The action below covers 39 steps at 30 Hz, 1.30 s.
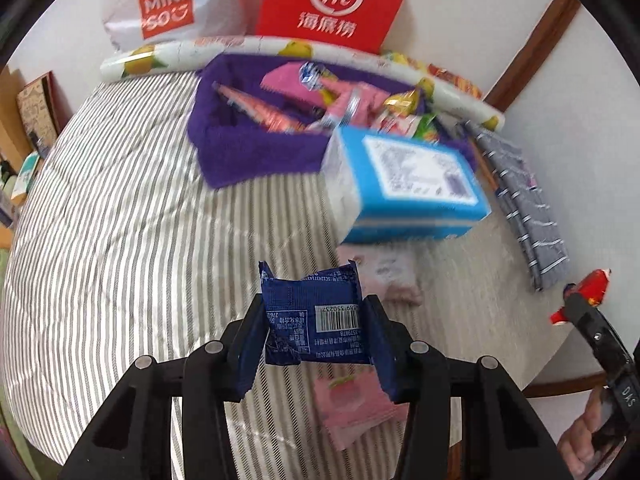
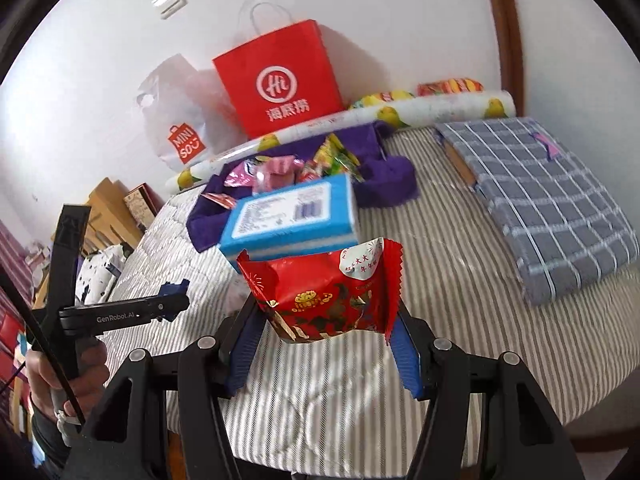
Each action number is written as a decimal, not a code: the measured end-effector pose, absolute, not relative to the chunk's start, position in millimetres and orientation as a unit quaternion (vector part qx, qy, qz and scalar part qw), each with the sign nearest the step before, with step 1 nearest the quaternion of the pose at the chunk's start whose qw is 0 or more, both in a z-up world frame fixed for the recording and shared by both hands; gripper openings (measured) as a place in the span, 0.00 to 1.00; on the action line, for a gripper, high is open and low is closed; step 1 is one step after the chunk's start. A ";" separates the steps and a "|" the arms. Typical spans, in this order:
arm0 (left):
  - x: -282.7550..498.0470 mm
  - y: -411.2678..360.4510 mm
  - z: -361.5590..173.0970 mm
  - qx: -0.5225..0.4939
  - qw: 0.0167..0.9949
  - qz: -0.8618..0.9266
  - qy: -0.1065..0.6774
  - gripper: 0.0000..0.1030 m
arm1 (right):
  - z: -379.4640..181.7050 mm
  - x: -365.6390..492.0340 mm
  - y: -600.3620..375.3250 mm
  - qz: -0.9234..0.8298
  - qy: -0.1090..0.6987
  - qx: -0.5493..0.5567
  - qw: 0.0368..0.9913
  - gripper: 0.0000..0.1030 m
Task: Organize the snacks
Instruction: 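Close the left tool on the blue packet while the right tool holds the red bag, then carry the blue packet and red bag over the purple towel with both tools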
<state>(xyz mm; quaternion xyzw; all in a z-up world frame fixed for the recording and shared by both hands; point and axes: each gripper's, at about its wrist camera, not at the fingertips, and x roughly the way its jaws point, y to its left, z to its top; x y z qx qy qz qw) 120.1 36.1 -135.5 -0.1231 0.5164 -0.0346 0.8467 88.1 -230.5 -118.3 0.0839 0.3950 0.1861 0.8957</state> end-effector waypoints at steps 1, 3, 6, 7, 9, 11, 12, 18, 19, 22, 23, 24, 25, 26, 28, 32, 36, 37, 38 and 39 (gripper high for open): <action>123.0 34.9 -131.3 -0.124 0.849 -0.039 0.512 0.44 | -114.5 90.1 -226.9 0.188 0.392 0.080 0.897 0.57; 129.5 34.3 -122.5 -0.125 0.854 -0.048 0.502 0.44 | -105.6 95.8 -220.1 0.189 0.384 0.072 0.901 0.57; 142.0 34.8 -110.4 -0.127 0.862 -0.056 0.488 0.44 | -94.3 107.3 -210.2 0.193 0.376 0.063 0.904 0.57; 147.1 36.0 -105.9 -0.127 0.865 -0.057 0.482 0.44 | -90.8 111.7 -206.3 0.195 0.372 0.059 0.906 0.57; 155.5 37.6 -98.0 -0.124 0.872 -0.054 0.469 0.44 | -85.3 120.6 -198.7 0.196 0.368 0.050 0.908 0.57; 163.6 39.9 -91.3 -0.119 0.879 -0.052 0.458 0.44 | -81.1 129.3 -190.7 0.195 0.365 0.041 0.909 0.57; 168.7 41.9 -88.3 -0.117 0.882 -0.052 0.454 0.44 | -78.9 134.5 -186.6 0.195 0.363 0.037 0.910 0.57; 196.4 55.3 -78.9 -0.118 0.891 -0.049 0.436 0.44 | -69.6 166.8 -170.3 0.191 0.353 0.024 0.916 0.57; 200.4 56.8 -77.7 -0.118 0.893 -0.047 0.432 0.44 | -68.6 173.5 -167.6 0.189 0.352 0.023 0.916 0.57; 215.0 61.9 -74.9 -0.119 0.897 -0.048 0.422 0.44 | -66.1 190.5 -160.4 0.187 0.349 0.022 0.918 0.57; 219.7 63.6 -74.6 -0.121 0.899 -0.048 0.419 0.44 | -65.2 196.9 -157.9 0.186 0.347 0.021 0.919 0.57; 225.0 65.5 -74.3 -0.123 0.901 -0.048 0.414 0.44 | -64.4 203.8 -155.1 0.184 0.346 0.021 0.920 0.57; 229.6 66.7 -74.6 -0.123 0.902 -0.047 0.411 0.44 | -64.0 210.5 -152.7 0.182 0.344 0.021 0.921 0.57; 234.4 67.6 -75.1 -0.124 0.902 -0.046 0.410 0.44 | -63.7 215.9 -150.7 0.179 0.343 0.023 0.922 0.57; 246.2 69.2 -77.2 -0.126 0.903 -0.042 0.408 0.44 | -63.8 228.7 -146.3 0.179 0.342 0.031 0.922 0.57; 262.5 72.3 -84.2 -0.128 0.902 -0.040 0.411 0.44 | -65.5 251.4 -139.1 0.176 0.341 0.041 0.922 0.57; 277.1 77.6 -92.6 -0.135 0.901 -0.033 0.410 0.44 | -68.1 271.1 -133.8 0.175 0.341 0.039 0.923 0.57; 280.1 78.6 -95.0 -0.136 0.901 -0.029 0.411 0.44 | -69.3 275.6 -132.3 0.175 0.340 0.036 0.923 0.57; 282.9 79.8 -97.4 -0.137 0.900 -0.028 0.412 0.44 | -71.2 281.3 -130.5 0.175 0.340 0.033 0.923 0.57; 286.7 81.2 -101.4 -0.141 0.898 -0.028 0.416 0.44 | -73.2 285.5 -129.5 0.174 0.341 0.031 0.923 0.57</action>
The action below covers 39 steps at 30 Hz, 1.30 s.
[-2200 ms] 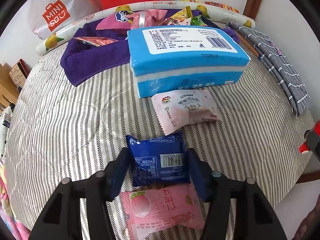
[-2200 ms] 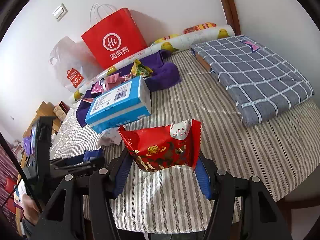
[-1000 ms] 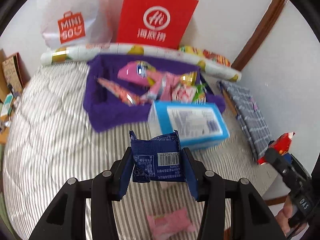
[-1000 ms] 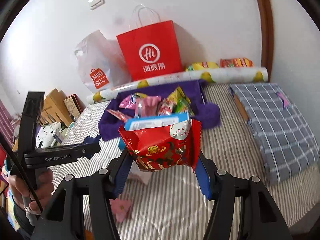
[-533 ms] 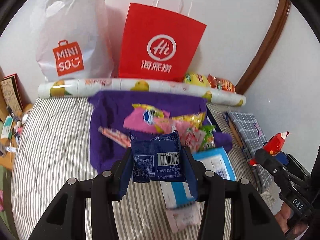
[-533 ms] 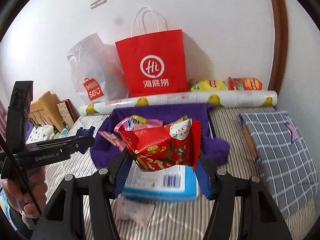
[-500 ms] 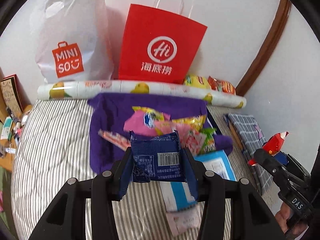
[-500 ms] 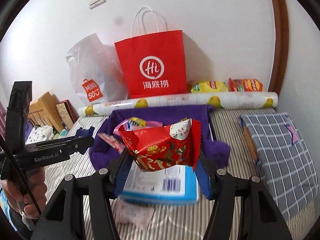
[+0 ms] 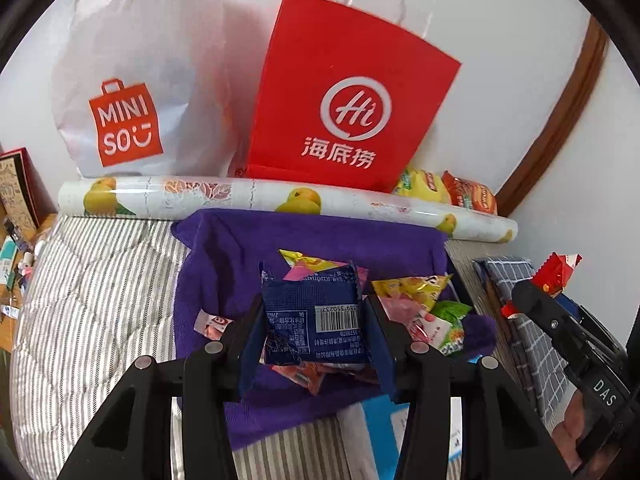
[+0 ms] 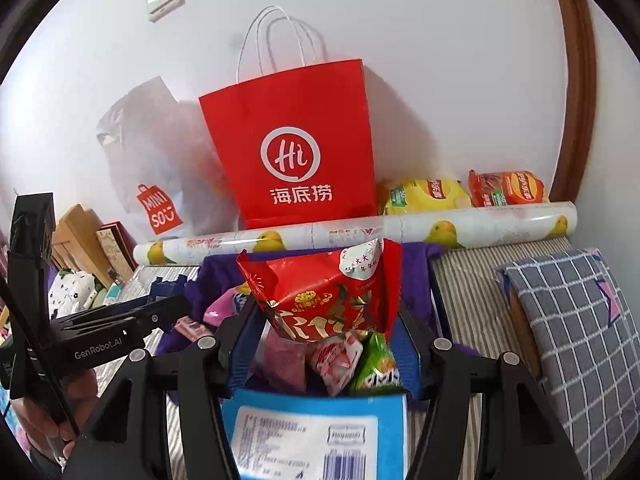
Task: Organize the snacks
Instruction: 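Carry the blue packet and red bag over the purple towel with both tools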
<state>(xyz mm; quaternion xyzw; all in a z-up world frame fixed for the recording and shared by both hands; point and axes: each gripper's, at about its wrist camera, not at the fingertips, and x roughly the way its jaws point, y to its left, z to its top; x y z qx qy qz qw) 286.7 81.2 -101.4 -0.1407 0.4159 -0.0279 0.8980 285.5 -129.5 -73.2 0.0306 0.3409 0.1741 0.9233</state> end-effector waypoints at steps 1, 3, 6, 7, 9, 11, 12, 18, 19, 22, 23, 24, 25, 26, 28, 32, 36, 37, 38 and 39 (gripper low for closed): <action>290.5 82.9 -106.0 -0.147 0.895 -0.029 0.420 0.44 | -75.4 289.4 -128.2 0.173 0.342 0.028 0.923 0.57; 295.9 84.2 -113.7 -0.152 0.891 -0.032 0.426 0.44 | -81.1 298.4 -127.2 0.172 0.346 0.026 0.922 0.57; 300.6 86.6 -125.0 -0.157 0.888 -0.033 0.430 0.44 | -92.1 310.3 -128.4 0.177 0.356 0.033 0.917 0.57; 301.4 87.3 -127.4 -0.160 0.887 -0.035 0.431 0.44 | -95.6 313.3 -128.6 0.178 0.359 0.033 0.916 0.57; 303.3 88.6 -133.5 -0.170 0.883 -0.042 0.436 0.44 | -103.3 318.5 -129.1 0.178 0.362 0.030 0.915 0.57; 304.1 88.8 -136.6 -0.172 0.881 -0.042 0.438 0.44 | -110.6 322.8 -130.0 0.178 0.365 0.032 0.913 0.57; 304.1 88.5 -137.9 -0.170 0.882 -0.041 0.438 0.44 | -114.9 325.4 -130.6 0.178 0.368 0.035 0.912 0.57; 304.1 88.0 -143.1 -0.168 0.881 -0.036 0.440 0.44 | -133.7 332.6 -130.9 0.180 0.387 0.040 0.903 0.57; 304.3 87.6 -143.7 -0.169 0.881 -0.036 0.441 0.44 | -134.4 332.2 -131.0 0.180 0.386 0.038 0.904 0.57; 306.1 86.2 -144.9 -0.167 0.880 -0.038 0.442 0.44 | -135.3 332.5 -131.5 0.182 0.384 0.040 0.905 0.57; 306.0 85.8 -145.0 -0.167 0.880 -0.039 0.442 0.44 | -136.2 333.2 -131.6 0.183 0.384 0.042 0.904 0.57; 306.1 85.5 -144.8 -0.167 0.881 -0.040 0.442 0.44 | -137.0 333.4 -132.0 0.184 0.386 0.043 0.903 0.57; 306.4 85.6 -144.8 -0.166 0.881 -0.039 0.441 0.44 | -138.0 333.6 -131.7 0.184 0.387 0.043 0.902 0.57; 306.4 85.8 -145.0 -0.166 0.881 -0.038 0.441 0.44 | -139.3 334.2 -131.0 0.184 0.389 0.041 0.902 0.57; 307.8 86.4 -146.4 -0.167 0.880 -0.037 0.443 0.44 | -140.5 334.8 -130.2 0.184 0.391 0.038 0.901 0.57; 308.8 87.5 -147.6 -0.172 0.878 -0.038 0.445 0.44 | -142.4 335.5 -128.5 0.186 0.394 0.037 0.899 0.57; 309.3 86.8 -148.6 -0.171 0.877 -0.039 0.447 0.44 | -145.4 335.7 -125.8 0.188 0.399 0.032 0.897 0.57; 309.6 86.6 -149.1 -0.171 0.877 -0.039 0.448 0.44 | -146.3 335.9 -124.9 0.188 0.401 0.031 0.896 0.57; 310.1 86.3 -149.9 -0.171 0.876 -0.039 0.449 0.45 | -147.3 336.2 -124.0 0.188 0.403 0.029 0.895 0.57; 310.2 86.3 -150.4 -0.171 0.876 -0.039 0.450 0.45 | -148.3 336.4 -123.1 0.188 0.405 0.028 0.894 0.58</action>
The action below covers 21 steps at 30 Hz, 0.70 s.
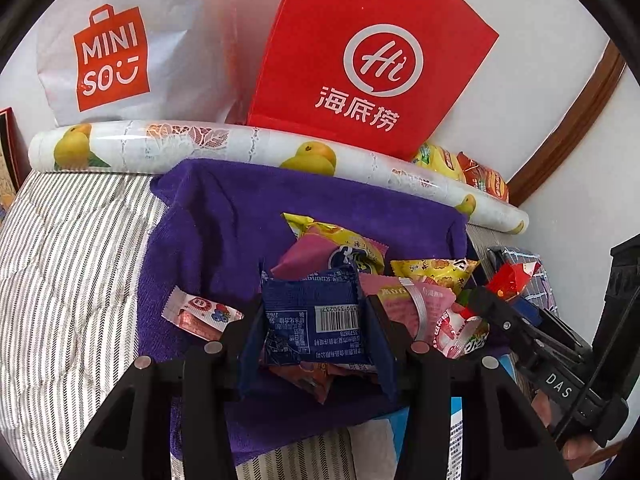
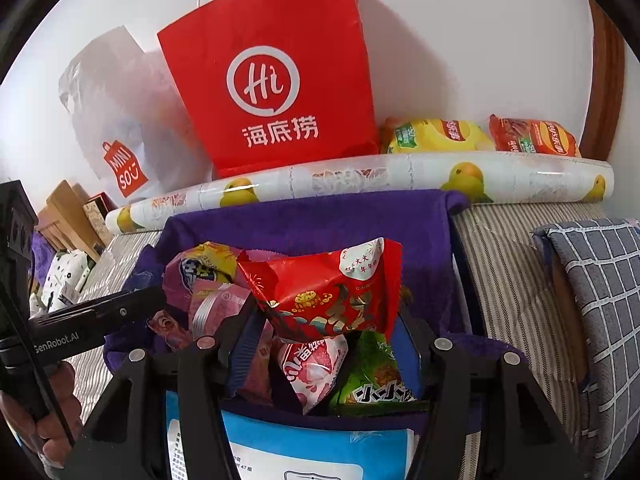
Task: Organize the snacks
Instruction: 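Carry the blue packet and red bag over the purple towel with both tools, then open the right tool to drop the red bag while the left tool drops the blue packet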
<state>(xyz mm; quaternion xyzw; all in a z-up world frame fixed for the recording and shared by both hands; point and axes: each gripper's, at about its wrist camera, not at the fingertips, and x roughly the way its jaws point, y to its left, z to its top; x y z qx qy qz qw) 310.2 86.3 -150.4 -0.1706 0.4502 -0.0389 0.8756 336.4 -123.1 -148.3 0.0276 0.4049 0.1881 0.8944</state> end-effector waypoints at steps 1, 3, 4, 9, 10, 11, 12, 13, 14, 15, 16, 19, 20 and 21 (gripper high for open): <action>310.1 86.4 -150.8 -0.171 0.875 -0.039 0.451 0.45 | -149.3 336.5 -122.2 0.188 0.407 0.025 0.894 0.58; 311.2 86.3 -151.7 -0.172 0.874 -0.039 0.453 0.45 | -151.0 336.6 -121.5 0.188 0.410 0.023 0.892 0.59; 311.5 86.2 -152.0 -0.173 0.873 -0.040 0.454 0.45 | -151.6 336.8 -121.2 0.188 0.412 0.022 0.891 0.59; 312.8 85.2 -154.2 -0.173 0.870 -0.041 0.459 0.45 | -153.3 337.2 -119.2 0.189 0.416 0.018 0.890 0.59; 313.1 85.0 -154.7 -0.173 0.870 -0.041 0.460 0.45 | -153.4 336.9 -118.7 0.189 0.415 0.017 0.890 0.59; 313.1 84.8 -155.2 -0.173 0.870 -0.040 0.461 0.45 | -153.5 336.9 -118.2 0.190 0.415 0.015 0.890 0.59; 313.5 84.5 -156.0 -0.173 0.869 -0.041 0.462 0.45 | -153.6 336.6 -117.6 0.190 0.415 0.014 0.890 0.59; 313.5 84.5 -156.1 -0.173 0.869 -0.041 0.462 0.45 | -153.6 336.2 -117.3 0.190 0.415 0.012 0.890 0.59; 313.7 84.3 -156.4 -0.173 0.868 -0.041 0.463 0.46 | -153.7 336.0 -117.0 0.189 0.414 0.010 0.890 0.59; 314.2 84.5 -156.5 -0.173 0.868 -0.042 0.464 0.46 | -153.7 336.1 -116.9 0.189 0.415 0.010 0.890 0.59; 314.6 84.6 -156.8 -0.173 0.868 -0.042 0.464 0.47 | -153.6 336.4 -117.0 0.190 0.415 0.010 0.890 0.59; 315.1 84.8 -157.6 -0.174 0.866 -0.044 0.466 0.48 | -153.4 336.5 -117.1 0.192 0.414 0.010 0.890 0.63; 315.2 84.5 -157.9 -0.173 0.866 -0.044 0.467 0.48 | -153.1 336.3 -117.1 0.192 0.413 0.010 0.890 0.64; 315.2 84.2 -158.0 -0.173 0.866 -0.043 0.467 0.48 | -152.2 335.7 -117.5 0.192 0.410 0.011 0.891 0.65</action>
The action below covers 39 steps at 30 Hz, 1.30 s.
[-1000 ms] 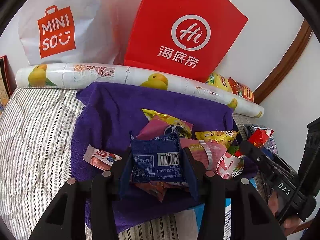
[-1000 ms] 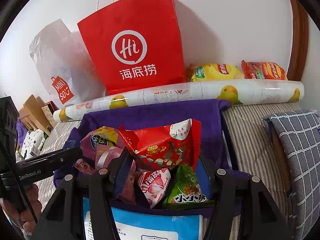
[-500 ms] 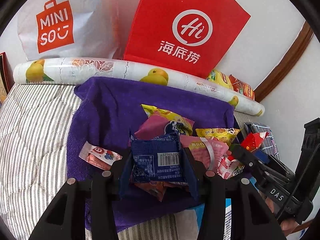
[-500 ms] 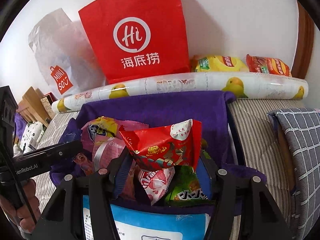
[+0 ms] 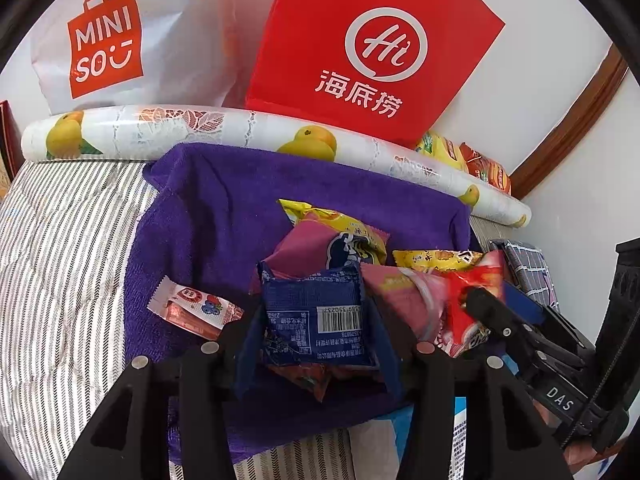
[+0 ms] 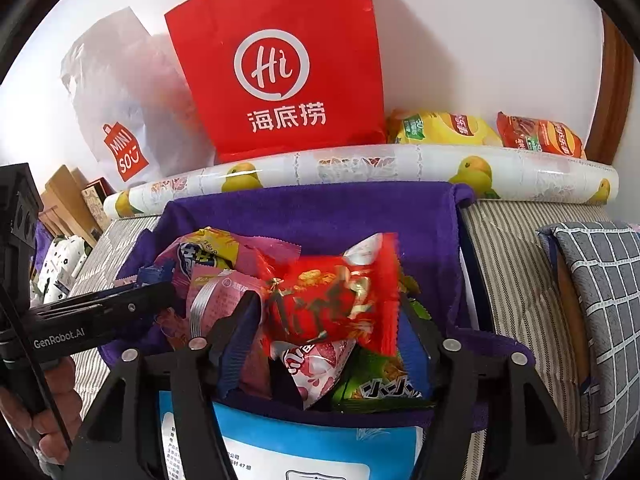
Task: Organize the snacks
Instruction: 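Open the right tool to drop the red bag while the left tool drops the blue packet, then move both tools back and close the right tool on the white-pink wowo packet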
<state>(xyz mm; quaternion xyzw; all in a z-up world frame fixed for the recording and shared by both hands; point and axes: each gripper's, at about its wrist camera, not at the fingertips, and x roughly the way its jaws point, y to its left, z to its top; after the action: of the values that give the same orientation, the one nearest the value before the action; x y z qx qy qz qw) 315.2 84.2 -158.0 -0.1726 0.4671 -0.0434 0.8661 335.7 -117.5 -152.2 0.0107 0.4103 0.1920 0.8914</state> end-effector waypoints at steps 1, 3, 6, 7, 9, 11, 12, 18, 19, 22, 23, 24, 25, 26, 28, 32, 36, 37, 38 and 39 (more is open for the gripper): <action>315.2 84.3 -158.0 -0.173 0.866 -0.044 0.467 0.48 | -151.3 335.0 -117.7 0.191 0.408 0.011 0.893 0.66; 315.1 84.0 -158.0 -0.172 0.866 -0.045 0.467 0.48 | -149.8 334.2 -118.3 0.190 0.404 0.010 0.894 0.68; 314.9 83.7 -158.0 -0.172 0.866 -0.046 0.467 0.49 | -148.4 333.5 -120.2 0.190 0.401 0.012 0.896 0.68; 314.7 83.6 -157.9 -0.173 0.866 -0.046 0.467 0.49 | -147.9 333.4 -121.1 0.190 0.400 0.014 0.897 0.68; 314.7 83.2 -158.0 -0.172 0.866 -0.047 0.467 0.49 | -146.4 332.9 -123.3 0.191 0.397 0.019 0.898 0.68; 314.2 82.7 -157.9 -0.171 0.867 -0.047 0.466 0.49 | -143.9 331.4 -125.6 0.192 0.392 0.024 0.899 0.68; 314.0 82.0 -157.9 -0.171 0.867 -0.046 0.465 0.49 | -142.8 330.9 -125.7 0.193 0.390 0.024 0.900 0.68; 313.6 81.8 -155.0 -0.170 0.866 -0.048 0.468 0.54 | -133.9 320.3 -125.5 0.192 0.370 0.010 0.909 0.68; 312.9 82.0 -153.4 -0.170 0.867 -0.048 0.466 0.56 | -131.7 318.1 -124.7 0.193 0.367 0.009 0.910 0.68; 308.8 83.4 -144.6 -0.170 0.873 -0.046 0.454 0.65 | -127.9 312.7 -123.7 0.189 0.365 0.011 0.912 0.68; 307.1 83.4 -141.6 -0.170 0.874 -0.046 0.453 0.66 | -126.6 309.4 -123.9 0.182 0.367 0.010 0.912 0.68; 303.9 83.1 -137.6 -0.168 0.875 -0.046 0.451 0.66 | -125.8 306.0 -124.9 0.178 0.367 0.009 0.913 0.68; 301.6 82.8 -135.3 -0.167 0.876 -0.046 0.450 0.66 | -124.7 301.8 -125.9 0.175 0.366 0.009 0.914 0.68; 297.2 82.4 -132.2 -0.166 0.877 -0.044 0.450 0.66 | -123.4 295.6 -127.7 0.171 0.365 0.009 0.915 0.68; 289.3 82.0 -128.4 -0.167 0.877 -0.045 0.448 0.66 | -121.9 285.7 -130.9 0.165 0.364 0.006 0.917 0.68; 270.8 82.4 -122.2 -0.166 0.877 -0.046 0.449 0.66 | -117.0 259.2 -139.2 0.156 0.359 0.016 0.920 0.68; 247.9 85.2 -115.0 -0.164 0.878 -0.044 0.448 0.66 | -117.2 237.7 -141.5 0.165 0.374 0.025 0.912 0.68; 240.7 86.4 -113.3 -0.166 0.878 -0.046 0.446 0.66 | -118.2 232.6 -141.1 0.170 0.381 0.026 0.909 0.68; 236.0 86.2 -112.4 -0.167 0.878 -0.047 0.446 0.66 | -120.0 225.4 -140.4 0.177 0.388 0.026 0.904 0.68; 227.7 87.4 -111.4 -0.168 0.879 -0.048 0.445 0.66 | -121.7 219.0 -139.3 0.180 0.392 0.026 0.902 0.68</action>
<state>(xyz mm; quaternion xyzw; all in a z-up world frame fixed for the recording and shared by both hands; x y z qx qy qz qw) 227.7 87.4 -111.4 -0.1677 0.4447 -0.0476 0.8786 219.0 -139.3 -121.7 0.0257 0.3923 0.1802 0.9017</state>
